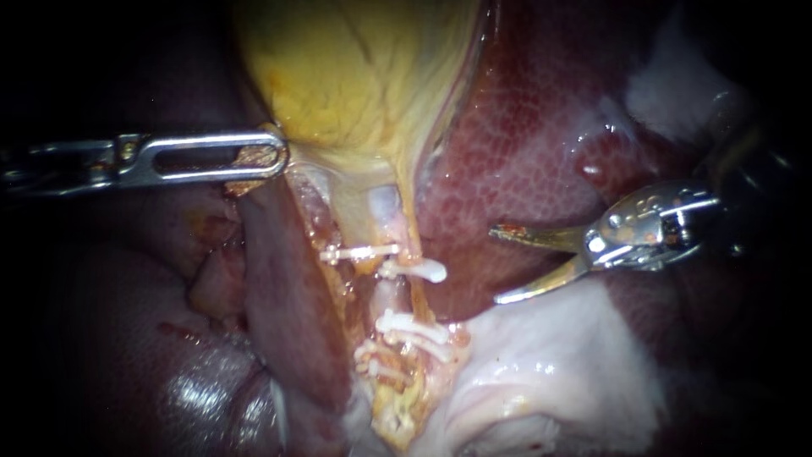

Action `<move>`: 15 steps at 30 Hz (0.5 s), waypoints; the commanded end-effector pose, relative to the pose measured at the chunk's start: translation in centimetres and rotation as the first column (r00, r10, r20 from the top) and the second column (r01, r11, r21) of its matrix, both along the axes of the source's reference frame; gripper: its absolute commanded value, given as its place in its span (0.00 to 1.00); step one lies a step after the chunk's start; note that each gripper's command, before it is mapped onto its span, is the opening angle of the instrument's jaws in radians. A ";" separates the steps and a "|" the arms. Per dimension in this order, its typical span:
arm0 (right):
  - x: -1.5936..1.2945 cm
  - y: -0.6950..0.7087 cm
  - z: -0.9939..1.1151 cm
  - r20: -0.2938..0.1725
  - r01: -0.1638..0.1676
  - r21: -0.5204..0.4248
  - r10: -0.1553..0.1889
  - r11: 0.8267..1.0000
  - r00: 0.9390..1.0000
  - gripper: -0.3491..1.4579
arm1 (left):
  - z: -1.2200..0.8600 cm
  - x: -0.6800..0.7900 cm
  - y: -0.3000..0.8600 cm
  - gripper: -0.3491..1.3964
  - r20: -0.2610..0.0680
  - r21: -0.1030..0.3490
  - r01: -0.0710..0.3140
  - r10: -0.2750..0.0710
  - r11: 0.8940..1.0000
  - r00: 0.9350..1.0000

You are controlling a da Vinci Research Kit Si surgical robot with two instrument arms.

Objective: Go back from the cut right tube

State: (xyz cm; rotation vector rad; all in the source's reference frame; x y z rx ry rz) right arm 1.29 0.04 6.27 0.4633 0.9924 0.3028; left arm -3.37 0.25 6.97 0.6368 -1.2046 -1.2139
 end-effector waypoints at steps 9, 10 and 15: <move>0.13 -0.46 0.72 0.075 0.057 0.095 -0.064 0.994 0.995 0.99 | -0.02 0.06 -0.01 0.00 -0.001 0.000 0.000 0.000 1.000 1.000; 0.13 -0.49 0.79 0.080 0.061 0.101 -0.069 0.993 0.994 0.99 | -0.02 0.06 -0.01 0.00 -0.001 0.000 0.000 0.000 1.000 1.000; 0.19 -0.56 1.10 0.086 0.068 0.128 -0.080 0.989 0.993 0.98 | -0.03 0.06 -0.02 0.00 -0.001 0.000 0.000 0.000 1.000 1.000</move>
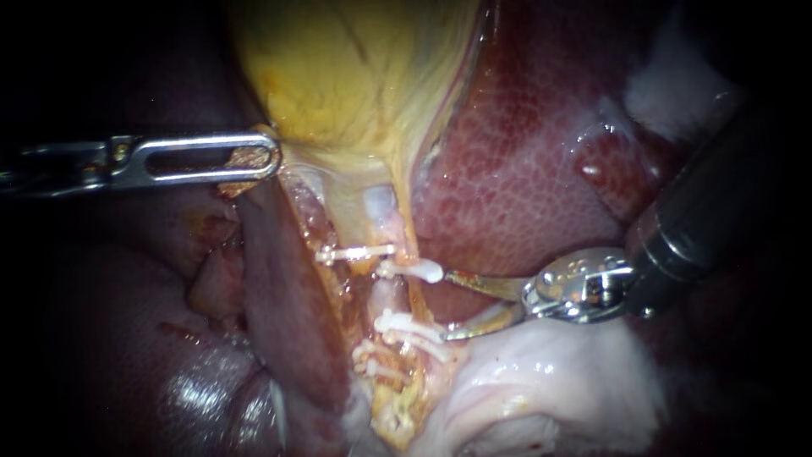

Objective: Go back from the cut right tube

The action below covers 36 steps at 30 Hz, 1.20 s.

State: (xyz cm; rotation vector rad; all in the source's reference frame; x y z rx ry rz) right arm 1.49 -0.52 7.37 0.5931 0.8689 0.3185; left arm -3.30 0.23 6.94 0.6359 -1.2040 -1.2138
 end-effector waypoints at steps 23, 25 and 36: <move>0.40 -0.04 0.49 -0.007 0.011 0.058 -0.010 0.998 1.000 0.95 | -0.01 0.00 -0.01 0.00 -0.001 0.000 0.001 -0.001 1.000 1.000; 0.43 -0.03 0.49 -0.017 0.017 0.073 -0.016 0.997 1.000 0.95 | -0.01 0.00 -0.01 0.00 -0.001 0.000 0.001 -0.001 1.000 1.000; 0.55 -0.02 0.51 -0.088 0.062 0.166 -0.047 0.984 0.995 0.91 | -0.01 0.01 -0.02 0.00 0.000 0.000 0.000 0.000 1.000 1.000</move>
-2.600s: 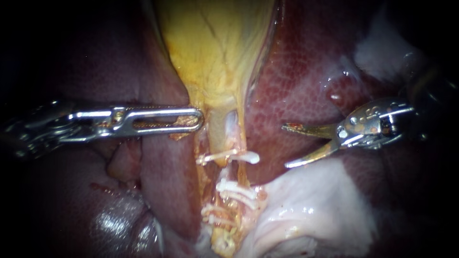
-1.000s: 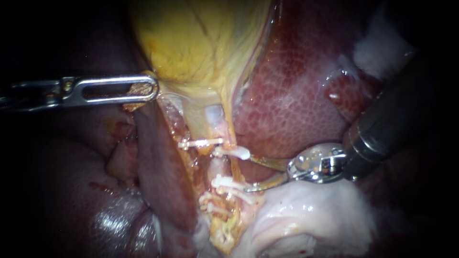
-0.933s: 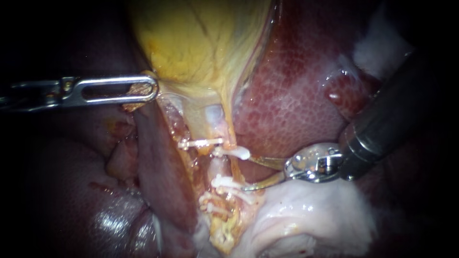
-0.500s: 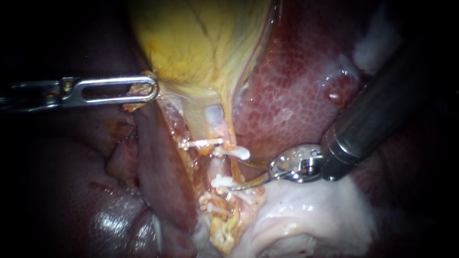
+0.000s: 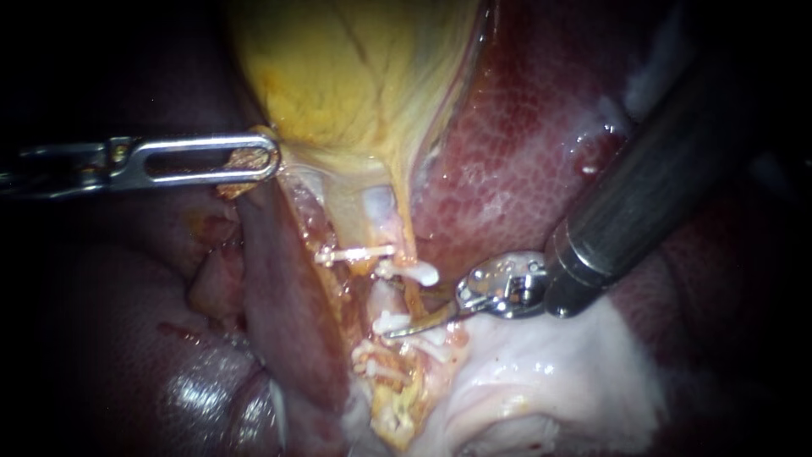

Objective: Go back from the cut right tube

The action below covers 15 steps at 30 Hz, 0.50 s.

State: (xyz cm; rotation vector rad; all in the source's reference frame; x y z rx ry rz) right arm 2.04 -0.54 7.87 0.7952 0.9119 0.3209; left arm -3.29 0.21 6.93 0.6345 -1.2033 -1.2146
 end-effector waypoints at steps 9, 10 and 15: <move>0.22 -0.02 0.02 -0.032 0.001 0.028 0.000 1.000 0.999 0.91 | 0.00 0.00 0.00 0.00 0.001 0.000 -0.001 0.001 1.000 1.000; 0.24 -0.03 0.03 -0.034 0.004 0.026 -0.003 1.000 0.999 0.90 | 0.00 0.00 0.00 0.00 0.001 0.000 -0.001 0.001 1.000 1.000; 0.30 -0.05 0.08 -0.028 0.000 0.031 0.001 1.000 1.000 0.90 | 0.00 0.00 0.00 0.00 0.001 0.000 -0.001 0.001 1.000 1.000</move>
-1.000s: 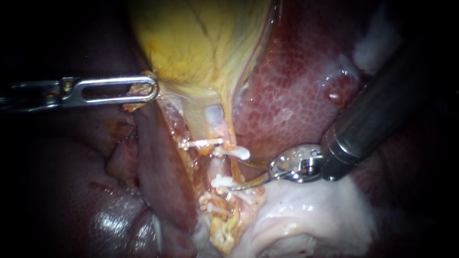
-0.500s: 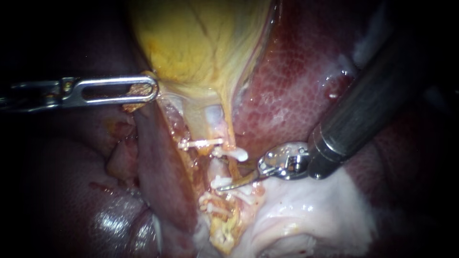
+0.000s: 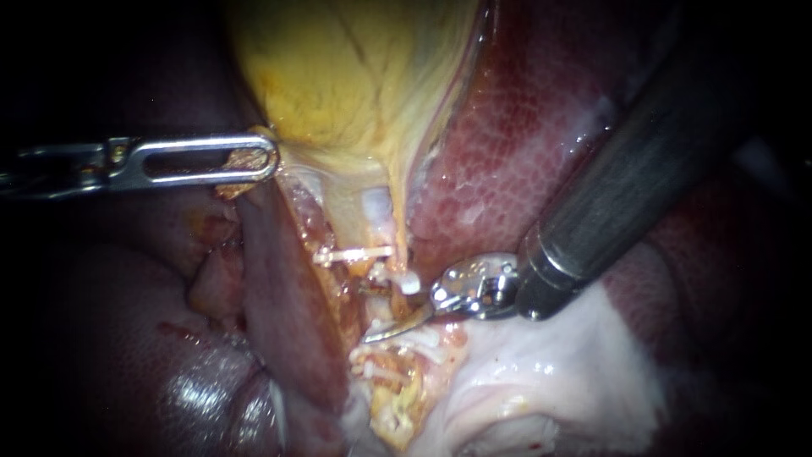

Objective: Go back from the cut right tube

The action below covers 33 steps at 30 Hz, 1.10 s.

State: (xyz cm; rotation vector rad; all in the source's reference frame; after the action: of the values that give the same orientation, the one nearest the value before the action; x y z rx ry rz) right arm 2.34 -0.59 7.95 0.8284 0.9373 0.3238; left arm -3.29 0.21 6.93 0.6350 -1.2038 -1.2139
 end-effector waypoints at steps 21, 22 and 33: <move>-0.02 0.03 0.09 0.012 0.021 0.071 -0.022 0.997 1.000 0.00 | -0.02 0.01 -0.01 0.00 0.000 0.000 0.000 0.000 1.000 1.000; -0.03 0.03 0.09 0.012 0.021 0.071 -0.022 0.997 1.000 0.00 | -0.02 0.01 -0.01 0.00 0.000 0.000 0.000 0.000 1.000 1.000; -0.08 0.07 0.09 0.021 0.018 0.087 -0.019 0.996 1.000 0.00 | -0.03 0.01 -0.01 0.00 0.000 0.000 0.000 0.000 1.000 1.000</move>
State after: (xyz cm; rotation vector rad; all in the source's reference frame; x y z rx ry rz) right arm 2.25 -0.52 8.04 0.9109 0.8992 0.3599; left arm -3.28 0.20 6.90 0.6354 -1.2040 -1.2135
